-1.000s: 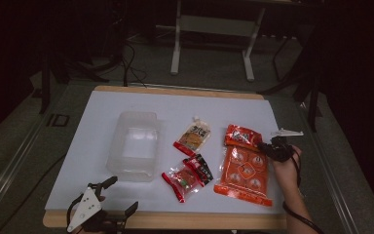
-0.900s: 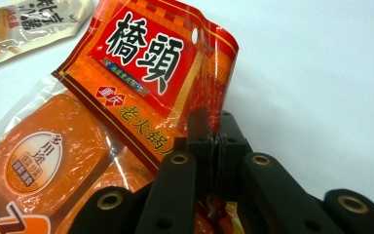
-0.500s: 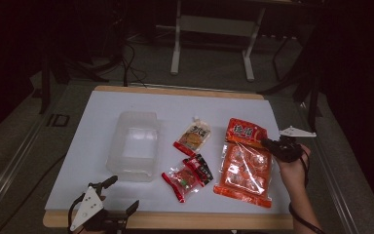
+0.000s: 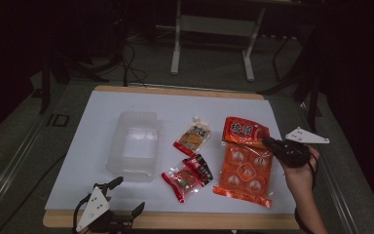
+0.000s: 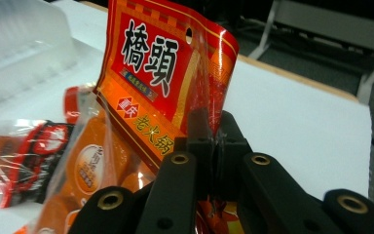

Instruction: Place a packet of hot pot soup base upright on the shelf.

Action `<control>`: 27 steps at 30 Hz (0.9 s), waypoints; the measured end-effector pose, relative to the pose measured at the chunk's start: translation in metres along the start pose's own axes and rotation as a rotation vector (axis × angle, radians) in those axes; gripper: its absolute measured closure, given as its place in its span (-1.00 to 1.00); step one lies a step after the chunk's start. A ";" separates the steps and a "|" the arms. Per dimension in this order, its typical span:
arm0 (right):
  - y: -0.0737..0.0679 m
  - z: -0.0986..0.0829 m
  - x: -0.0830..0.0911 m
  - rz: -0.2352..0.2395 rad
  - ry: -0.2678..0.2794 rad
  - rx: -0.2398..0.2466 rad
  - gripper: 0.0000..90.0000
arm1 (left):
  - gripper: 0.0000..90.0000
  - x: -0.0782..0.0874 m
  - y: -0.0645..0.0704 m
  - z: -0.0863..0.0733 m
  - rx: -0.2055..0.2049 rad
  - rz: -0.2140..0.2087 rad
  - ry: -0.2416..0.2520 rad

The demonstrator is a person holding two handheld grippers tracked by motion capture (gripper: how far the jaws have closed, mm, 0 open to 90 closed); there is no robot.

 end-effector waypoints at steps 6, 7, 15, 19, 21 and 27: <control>-0.015 0.009 0.016 0.018 0.046 0.036 0.95 | -0.96 -0.009 0.007 0.009 0.040 -0.039 -0.036; -0.018 0.010 0.020 0.029 0.059 0.041 0.95 | -0.96 -0.010 0.008 0.011 0.050 -0.048 -0.051; -0.035 0.015 0.037 0.054 0.099 0.084 0.95 | -0.96 -0.031 0.022 0.032 0.032 -0.161 -0.045; -0.040 0.015 0.043 0.063 0.111 0.093 0.95 | -0.96 -0.047 0.028 0.040 0.028 -0.183 -0.046; -0.042 0.015 0.047 0.066 0.116 0.098 0.95 | -0.96 -0.056 0.031 0.043 0.026 -0.194 -0.050; -0.049 0.015 0.055 0.068 0.122 0.124 0.95 | -0.92 -0.082 0.038 0.049 0.001 -0.208 -0.057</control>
Point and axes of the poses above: each handheld gripper's, and its own axes: x roughly backward along the jaws, z roughly out of its top, y roughly to its right, the point moved 1 cm from there along -x, roughly forward along the jaws, and after that the axes turned 7 degrees about x, right-handed, at the moved point
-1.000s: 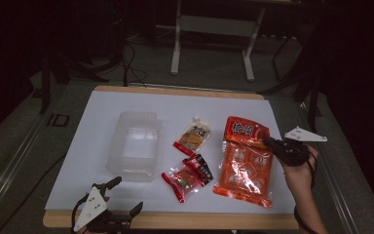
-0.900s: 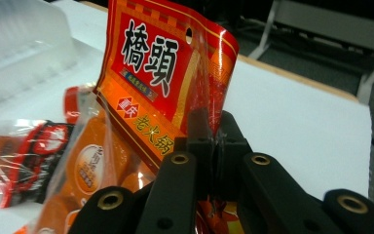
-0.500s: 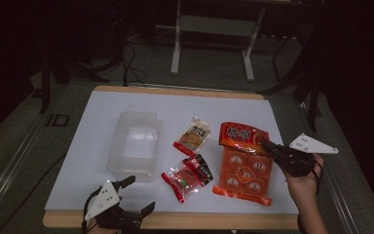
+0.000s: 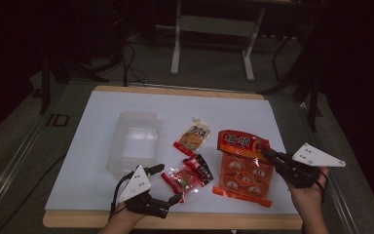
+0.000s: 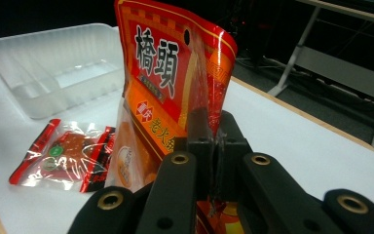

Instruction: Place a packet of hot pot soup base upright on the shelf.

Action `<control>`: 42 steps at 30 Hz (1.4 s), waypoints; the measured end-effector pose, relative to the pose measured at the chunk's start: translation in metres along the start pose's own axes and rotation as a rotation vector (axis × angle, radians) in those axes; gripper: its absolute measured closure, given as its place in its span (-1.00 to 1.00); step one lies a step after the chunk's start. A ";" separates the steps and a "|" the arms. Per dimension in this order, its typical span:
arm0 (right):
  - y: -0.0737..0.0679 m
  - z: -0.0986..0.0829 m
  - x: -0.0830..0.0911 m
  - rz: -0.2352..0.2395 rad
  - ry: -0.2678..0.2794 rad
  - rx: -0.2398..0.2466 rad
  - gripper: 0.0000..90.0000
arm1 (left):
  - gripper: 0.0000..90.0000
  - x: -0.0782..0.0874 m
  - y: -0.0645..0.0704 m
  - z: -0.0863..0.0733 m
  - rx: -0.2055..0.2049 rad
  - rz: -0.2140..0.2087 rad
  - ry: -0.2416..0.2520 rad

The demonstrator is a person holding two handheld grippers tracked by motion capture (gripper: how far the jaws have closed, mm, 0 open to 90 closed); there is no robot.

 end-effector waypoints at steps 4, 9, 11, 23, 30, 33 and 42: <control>-0.003 -0.001 0.004 0.008 0.013 0.000 0.95 | -0.87 -0.016 0.001 0.004 -0.040 -0.034 -0.018; -0.009 -0.001 0.011 0.021 0.028 0.012 0.95 | -0.87 -0.039 0.001 0.011 -0.056 -0.072 -0.042; -0.011 -0.001 0.013 0.027 0.032 0.017 0.95 | -0.87 -0.048 -0.001 0.014 -0.061 -0.077 -0.041; -0.018 -0.002 0.022 0.037 0.031 0.040 0.95 | -0.85 -0.093 -0.017 0.020 -0.060 -0.184 -0.064; -0.019 -0.002 0.025 0.044 0.030 0.037 0.95 | -0.85 -0.114 -0.016 0.018 -0.101 -0.207 -0.072; -0.019 -0.002 0.025 0.045 0.029 0.041 0.95 | -0.85 -0.127 -0.017 0.017 -0.094 -0.222 -0.087; -0.019 -0.002 0.025 0.057 0.031 0.036 0.95 | -0.68 -0.161 -0.014 0.017 -0.080 -0.300 -0.093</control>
Point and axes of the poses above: each handheld gripper's, and its own axes: x roughly backward along the jaws, z roughly out of its top, y roughly to its right, the point moved 1 cm from there along -x, roughly forward along the jaws, and after that the axes turned 7 degrees about x, right-handed, at the moved point
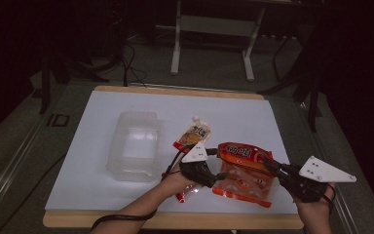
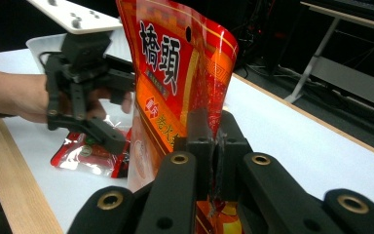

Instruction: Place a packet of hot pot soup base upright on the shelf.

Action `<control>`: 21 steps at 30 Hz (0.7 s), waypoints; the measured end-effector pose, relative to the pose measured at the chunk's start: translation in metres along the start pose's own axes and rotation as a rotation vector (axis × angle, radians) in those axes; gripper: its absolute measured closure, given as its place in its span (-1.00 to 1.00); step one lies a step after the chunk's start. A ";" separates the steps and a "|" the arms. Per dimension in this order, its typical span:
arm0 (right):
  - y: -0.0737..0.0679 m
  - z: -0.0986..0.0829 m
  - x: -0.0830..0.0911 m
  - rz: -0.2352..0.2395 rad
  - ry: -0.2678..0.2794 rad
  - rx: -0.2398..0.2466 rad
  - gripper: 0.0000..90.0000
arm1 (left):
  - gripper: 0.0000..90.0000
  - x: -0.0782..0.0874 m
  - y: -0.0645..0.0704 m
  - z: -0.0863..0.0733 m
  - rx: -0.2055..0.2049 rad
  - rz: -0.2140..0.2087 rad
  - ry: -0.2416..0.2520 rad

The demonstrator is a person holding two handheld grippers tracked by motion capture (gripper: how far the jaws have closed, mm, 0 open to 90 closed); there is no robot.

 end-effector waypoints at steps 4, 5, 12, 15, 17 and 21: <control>0.000 0.000 -0.001 0.004 0.002 0.002 0.95 | -0.60 -0.009 0.000 0.006 0.010 -0.059 0.012; 0.000 0.000 -0.001 0.004 0.003 0.002 0.95 | -0.57 -0.010 0.000 0.007 0.006 -0.063 0.012; -0.001 0.001 -0.001 0.005 0.004 0.008 0.95 | -0.26 -0.017 0.001 0.010 0.036 -0.150 0.008; -0.001 0.001 0.000 0.006 0.005 0.008 0.95 | -0.02 -0.020 0.002 0.008 0.054 -0.188 -0.002; -0.001 0.001 -0.001 0.007 0.006 0.008 0.95 | 0.13 -0.022 0.004 0.006 0.042 -0.207 -0.013; -0.001 0.001 -0.001 0.003 0.005 0.010 0.95 | 0.24 -0.023 0.006 0.006 0.039 -0.198 -0.015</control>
Point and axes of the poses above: each handheld gripper's, and its own axes: x roughly backward along the jaws, z roughly out of its top, y roughly to its right, the point moved 1 cm from there along -x, roughly forward along the jaws, and after that the axes turned 7 degrees about x, right-handed, at the moved point
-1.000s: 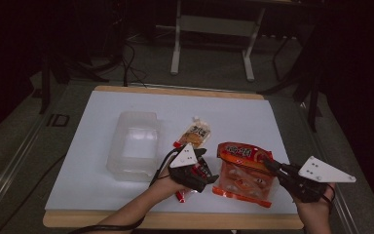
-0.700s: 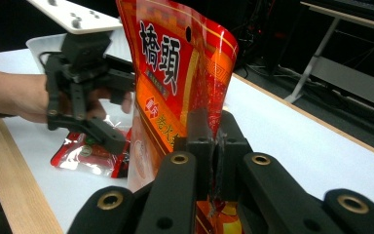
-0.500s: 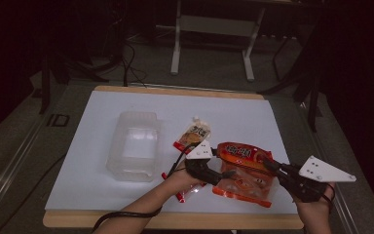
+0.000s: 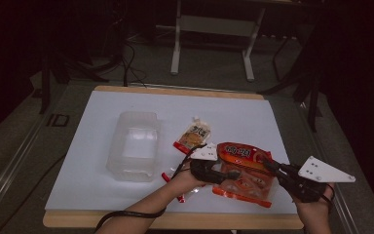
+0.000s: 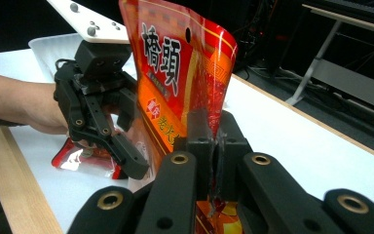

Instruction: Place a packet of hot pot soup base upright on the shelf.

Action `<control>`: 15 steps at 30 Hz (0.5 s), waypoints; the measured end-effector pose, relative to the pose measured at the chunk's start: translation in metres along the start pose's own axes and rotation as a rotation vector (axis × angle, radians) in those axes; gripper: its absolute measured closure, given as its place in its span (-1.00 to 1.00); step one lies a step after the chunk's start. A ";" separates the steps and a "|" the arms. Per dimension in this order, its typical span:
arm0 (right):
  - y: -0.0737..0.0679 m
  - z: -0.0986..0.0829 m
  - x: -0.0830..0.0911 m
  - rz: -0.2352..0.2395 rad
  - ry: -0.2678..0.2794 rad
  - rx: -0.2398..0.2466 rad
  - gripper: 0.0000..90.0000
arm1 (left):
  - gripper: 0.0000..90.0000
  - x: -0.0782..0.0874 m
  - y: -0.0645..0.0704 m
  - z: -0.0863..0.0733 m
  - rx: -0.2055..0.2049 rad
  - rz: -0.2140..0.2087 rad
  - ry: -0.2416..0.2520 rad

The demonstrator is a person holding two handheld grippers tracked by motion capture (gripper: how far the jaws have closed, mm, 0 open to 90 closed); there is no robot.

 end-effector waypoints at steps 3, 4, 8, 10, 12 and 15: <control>0.001 -0.001 0.000 -0.004 0.001 -0.008 0.95 | 0.39 0.000 0.000 0.000 -0.003 -0.007 -0.006; 0.002 -0.002 0.000 -0.007 -0.001 -0.010 0.95 | 0.43 0.000 0.001 0.001 -0.013 -0.008 -0.009; 0.003 -0.003 0.000 -0.014 -0.006 -0.019 0.95 | 0.57 -0.001 0.003 0.001 -0.037 -0.019 -0.015; 0.004 -0.003 0.001 -0.014 -0.004 -0.024 0.95 | 0.58 -0.001 0.004 0.003 -0.051 -0.021 -0.016; 0.005 -0.003 0.002 -0.019 -0.001 -0.023 0.95 | 0.58 -0.001 0.006 0.005 -0.061 -0.019 -0.021; 0.008 -0.002 0.005 -0.023 0.014 -0.034 0.94 | 0.58 0.000 0.009 0.012 -0.060 -0.008 -0.018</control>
Point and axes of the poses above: each handheld gripper's, and its own axes: x roughly backward along the jaws, z roughly out of its top, y roughly to its right, the point moved 1 cm from there along -x, roughly forward along the jaws, and after that the axes turned 7 degrees about x, right-handed, at the moved point
